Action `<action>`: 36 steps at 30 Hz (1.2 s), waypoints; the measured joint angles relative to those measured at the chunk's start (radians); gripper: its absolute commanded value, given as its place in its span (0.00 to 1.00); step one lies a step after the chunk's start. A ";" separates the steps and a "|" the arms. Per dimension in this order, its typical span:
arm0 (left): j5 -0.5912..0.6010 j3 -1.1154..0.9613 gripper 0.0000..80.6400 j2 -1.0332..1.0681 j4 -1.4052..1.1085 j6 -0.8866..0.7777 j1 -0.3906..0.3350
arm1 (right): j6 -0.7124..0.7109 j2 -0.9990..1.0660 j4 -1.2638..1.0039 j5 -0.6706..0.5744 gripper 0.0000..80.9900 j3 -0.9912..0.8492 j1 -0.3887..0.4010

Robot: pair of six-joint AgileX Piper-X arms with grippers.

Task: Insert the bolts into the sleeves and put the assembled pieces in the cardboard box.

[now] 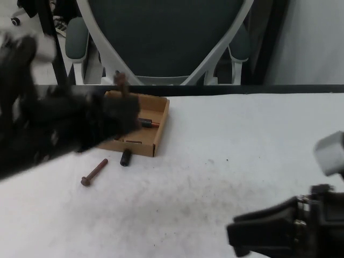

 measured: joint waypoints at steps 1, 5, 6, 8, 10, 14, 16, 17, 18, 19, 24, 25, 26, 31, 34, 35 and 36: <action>0.021 0.029 0.01 -0.022 -0.014 0.010 0.000 | 0.000 0.005 -0.006 0.000 0.00 0.000 0.000; 0.079 0.101 0.01 -0.055 -0.053 0.046 0.000 | 0.008 0.139 -0.179 -0.022 0.00 0.002 0.001; 0.103 0.118 0.01 -0.057 -0.068 0.065 0.000 | 0.009 0.177 -0.217 -0.032 0.00 0.002 0.001; 0.153 0.152 0.01 -0.056 -0.099 0.131 0.000 | 0.013 0.244 -0.293 -0.056 0.00 0.002 0.001; 0.199 0.174 0.01 -0.056 -0.113 0.199 0.000 | 0.014 0.302 -0.350 -0.077 0.00 0.002 0.001; 0.249 0.196 0.01 -0.056 -0.125 0.264 0.000 | 0.014 0.380 -0.409 -0.089 0.00 -0.017 0.001; 0.250 0.199 0.01 -0.056 -0.128 0.274 0.000 | -0.005 0.421 -0.440 -0.094 0.00 -0.035 0.001; 0.250 0.198 0.01 -0.056 -0.130 0.276 0.000 | -0.023 0.439 -0.450 -0.094 0.00 -0.046 0.001; 0.250 0.198 0.01 -0.056 -0.133 0.276 0.000 | -0.046 0.454 -0.458 -0.097 0.00 -0.056 0.001; 0.248 0.198 0.01 -0.056 -0.138 0.276 0.000 | -0.066 0.457 -0.461 -0.101 0.00 -0.065 0.001; 0.209 0.198 0.01 -0.056 -0.170 0.277 0.000 | -0.229 0.487 -0.464 -0.123 0.00 -0.092 0.001; 0.196 0.198 0.01 -0.056 -0.179 0.277 0.000 | -0.261 0.487 -0.464 -0.126 0.00 -0.093 0.001; 0.186 0.198 0.01 -0.056 -0.188 0.277 0.000 | -0.291 0.487 -0.466 -0.127 0.00 -0.095 0.001; 0.168 0.198 0.01 -0.056 -0.210 0.274 0.000 | -0.409 0.487 -0.471 -0.129 0.00 -0.099 0.013; 0.160 0.198 0.01 -0.056 -0.210 0.235 0.000 | -0.487 0.487 -0.476 -0.128 0.00 -0.100 0.030; 0.155 0.198 0.01 -0.056 -0.210 0.219 0.000 | -0.510 0.487 -0.478 -0.122 0.00 -0.100 0.036; 0.148 0.198 0.01 -0.056 -0.210 0.206 0.000 | -0.528 0.487 -0.478 -0.116 0.00 -0.100 0.041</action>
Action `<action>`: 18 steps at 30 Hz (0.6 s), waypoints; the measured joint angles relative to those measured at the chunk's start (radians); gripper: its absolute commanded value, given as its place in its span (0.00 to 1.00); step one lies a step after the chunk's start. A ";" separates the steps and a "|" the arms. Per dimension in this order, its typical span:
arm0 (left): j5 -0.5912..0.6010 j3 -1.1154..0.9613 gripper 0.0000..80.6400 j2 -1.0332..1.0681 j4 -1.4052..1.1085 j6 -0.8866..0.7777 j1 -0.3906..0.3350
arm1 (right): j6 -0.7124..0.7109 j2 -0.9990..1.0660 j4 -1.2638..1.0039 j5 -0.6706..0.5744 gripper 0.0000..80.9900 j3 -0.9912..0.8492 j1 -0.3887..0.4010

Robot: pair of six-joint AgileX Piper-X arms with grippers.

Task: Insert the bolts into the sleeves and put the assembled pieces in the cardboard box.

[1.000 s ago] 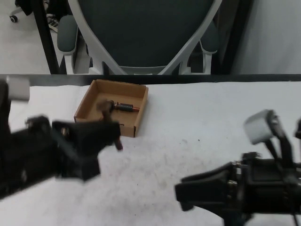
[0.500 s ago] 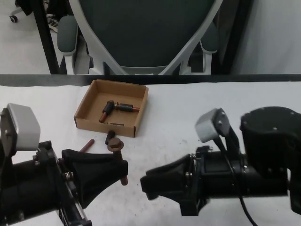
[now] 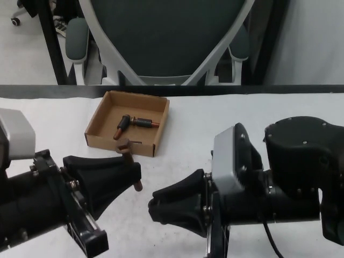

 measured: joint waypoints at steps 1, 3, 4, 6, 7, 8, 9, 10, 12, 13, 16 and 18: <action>0.000 0.000 0.01 0.000 0.000 -0.002 0.000 | -0.005 0.000 0.000 0.002 0.00 0.000 0.001; -0.010 0.000 0.01 0.000 0.000 -0.024 0.000 | -0.062 0.000 -0.005 0.035 0.00 0.000 0.014; -0.010 0.000 0.01 0.000 0.000 -0.024 0.000 | -0.074 0.000 -0.013 0.045 0.00 0.000 0.017; -0.012 0.000 0.01 0.000 0.000 -0.033 0.000 | -0.086 0.000 -0.040 0.058 0.00 0.000 0.019; -0.012 0.000 0.01 0.000 -0.002 -0.036 0.000 | -0.088 0.000 -0.059 0.066 0.00 0.000 0.019; -0.012 0.000 0.01 0.000 -0.006 -0.037 0.000 | -0.091 0.000 -0.077 0.074 0.00 -0.002 0.019; -0.012 0.000 0.01 0.000 -0.010 -0.037 0.000 | -0.093 0.000 -0.094 0.077 0.00 -0.002 0.019; -0.012 0.000 0.01 0.000 -0.016 -0.037 0.000 | -0.095 0.000 -0.109 0.077 0.00 -0.004 0.019; -0.012 0.000 0.01 0.000 -0.030 -0.038 0.000 | -0.095 0.000 -0.129 0.080 0.00 -0.005 0.021; -0.015 0.000 0.01 0.000 -0.039 -0.039 0.000 | -0.095 0.000 -0.133 0.080 0.00 -0.005 0.021; -0.023 0.000 0.01 0.000 -0.060 -0.041 0.000 | -0.092 0.000 -0.136 0.084 0.00 -0.005 0.021; -0.023 0.000 0.01 0.000 -0.066 -0.043 0.000 | -0.091 0.000 -0.138 0.083 0.00 -0.005 0.021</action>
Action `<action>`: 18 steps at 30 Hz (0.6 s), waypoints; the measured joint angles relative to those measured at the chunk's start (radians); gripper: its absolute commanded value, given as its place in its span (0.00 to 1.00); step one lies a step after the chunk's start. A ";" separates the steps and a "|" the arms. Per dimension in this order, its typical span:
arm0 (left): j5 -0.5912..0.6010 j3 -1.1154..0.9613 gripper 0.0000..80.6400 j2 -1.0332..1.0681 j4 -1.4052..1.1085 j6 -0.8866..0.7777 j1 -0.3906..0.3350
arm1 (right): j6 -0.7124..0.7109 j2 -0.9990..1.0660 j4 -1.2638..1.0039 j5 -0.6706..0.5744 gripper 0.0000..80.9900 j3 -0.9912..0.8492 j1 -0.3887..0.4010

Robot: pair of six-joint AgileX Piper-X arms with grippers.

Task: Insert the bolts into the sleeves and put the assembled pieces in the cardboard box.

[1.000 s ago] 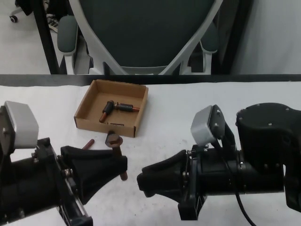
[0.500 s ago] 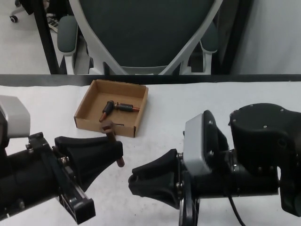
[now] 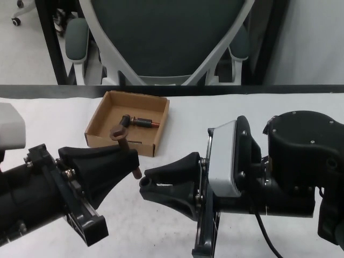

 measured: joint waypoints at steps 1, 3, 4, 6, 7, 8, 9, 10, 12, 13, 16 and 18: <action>0.000 0.000 0.01 0.000 0.000 0.000 0.000 | 0.004 0.000 0.000 0.000 0.00 0.000 0.000; 0.000 0.000 0.01 0.000 0.000 0.000 0.000 | 0.011 0.000 -0.005 0.000 0.00 0.000 0.000; 0.000 0.000 0.01 0.000 0.000 0.000 0.000 | 0.020 0.000 -0.005 0.000 0.00 0.000 0.000; -0.001 0.000 0.01 0.000 0.000 0.000 0.000 | 0.025 0.000 -0.008 0.000 0.00 -0.003 0.000; -0.003 0.000 0.01 0.000 0.000 0.000 0.000 | 0.028 0.000 -0.010 0.000 0.00 -0.004 0.000; -0.003 0.000 0.01 0.000 0.000 0.000 0.000 | 0.028 0.000 -0.011 0.000 0.00 -0.007 0.000; -0.003 0.000 0.01 0.000 0.000 0.000 0.000 | 0.031 0.000 -0.012 0.000 0.00 -0.010 0.000; -0.003 0.000 0.01 0.000 0.000 0.000 0.000 | 0.036 0.000 -0.017 0.000 0.00 -0.013 0.000; -0.003 0.000 0.01 0.002 0.000 0.000 0.000 | 0.041 0.000 -0.018 0.000 0.00 -0.013 0.000; -0.003 0.000 0.01 0.002 0.000 0.000 0.000 | 0.042 0.000 -0.018 0.000 0.00 -0.013 0.000; -0.003 0.002 0.01 0.021 -0.004 0.000 0.000 | 0.046 0.000 -0.018 0.000 0.00 -0.013 0.000; -0.003 0.001 0.01 0.038 -0.010 0.000 0.000 | 0.049 0.000 -0.018 0.003 0.00 -0.013 0.000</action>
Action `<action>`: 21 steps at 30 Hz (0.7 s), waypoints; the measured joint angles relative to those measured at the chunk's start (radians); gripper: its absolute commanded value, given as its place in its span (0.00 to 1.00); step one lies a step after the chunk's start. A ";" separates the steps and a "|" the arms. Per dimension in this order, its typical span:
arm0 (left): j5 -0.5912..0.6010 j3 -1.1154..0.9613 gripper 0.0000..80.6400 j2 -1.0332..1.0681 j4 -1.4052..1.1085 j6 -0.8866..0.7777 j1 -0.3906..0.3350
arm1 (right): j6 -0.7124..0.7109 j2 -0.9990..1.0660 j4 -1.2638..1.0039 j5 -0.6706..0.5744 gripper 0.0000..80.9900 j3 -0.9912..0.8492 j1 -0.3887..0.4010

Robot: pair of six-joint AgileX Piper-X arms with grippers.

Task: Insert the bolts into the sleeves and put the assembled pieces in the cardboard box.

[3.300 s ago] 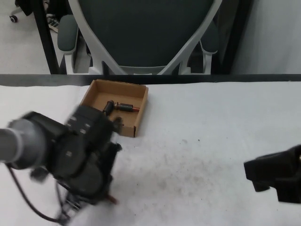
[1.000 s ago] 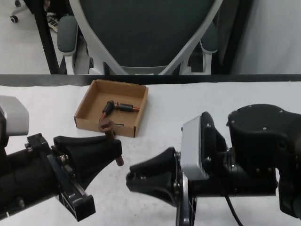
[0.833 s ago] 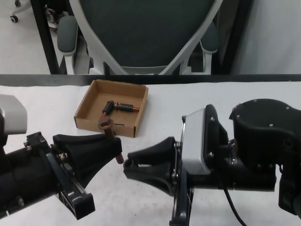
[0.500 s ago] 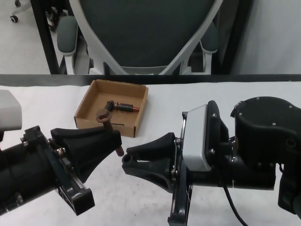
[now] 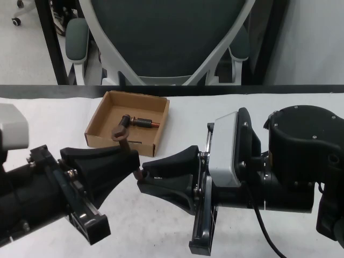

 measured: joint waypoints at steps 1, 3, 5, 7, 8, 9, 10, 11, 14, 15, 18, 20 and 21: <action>0.000 0.000 0.01 0.008 -0.005 0.000 0.000 | 0.003 0.000 0.003 0.002 0.00 0.000 0.000; 0.000 0.000 0.01 0.021 -0.014 0.000 0.000 | 0.010 0.003 0.006 0.005 0.00 0.000 0.000; -0.001 0.000 0.01 0.029 -0.031 0.000 0.000 | 0.012 0.003 0.006 0.005 0.00 0.000 0.000; -0.001 0.000 0.01 0.050 -0.063 0.000 -0.002 | 0.014 0.003 0.006 0.005 0.00 0.000 0.000; -0.001 0.001 0.01 0.056 -0.070 0.000 -0.002 | 0.015 0.003 0.006 0.005 0.00 0.000 0.000; -0.001 0.001 0.01 0.062 -0.076 0.000 -0.002 | 0.015 0.003 0.006 0.005 0.00 0.000 0.000; -0.001 0.003 0.01 0.066 -0.080 0.000 -0.002 | 0.017 0.003 0.003 0.005 0.00 -0.002 0.000; -0.001 0.002 0.01 0.072 -0.081 0.000 -0.002 | 0.021 0.003 0.002 0.005 0.00 -0.001 0.000; -0.001 0.002 0.01 0.084 -0.088 0.000 -0.004 | 0.029 0.003 -0.001 0.005 0.00 -0.001 0.000; -0.001 0.002 0.01 0.086 -0.088 0.000 -0.003 | 0.031 0.003 0.000 0.005 0.00 -0.001 0.000; 0.002 0.002 0.01 0.090 -0.093 0.000 -0.003 | 0.039 0.003 0.000 0.005 0.00 -0.001 0.000; 0.001 0.002 0.01 0.090 -0.093 0.000 -0.003 | 0.039 0.003 0.000 0.005 0.00 -0.001 0.000; 0.001 0.002 0.01 0.090 -0.093 0.000 -0.003 | 0.039 0.003 0.000 0.005 0.00 -0.001 0.000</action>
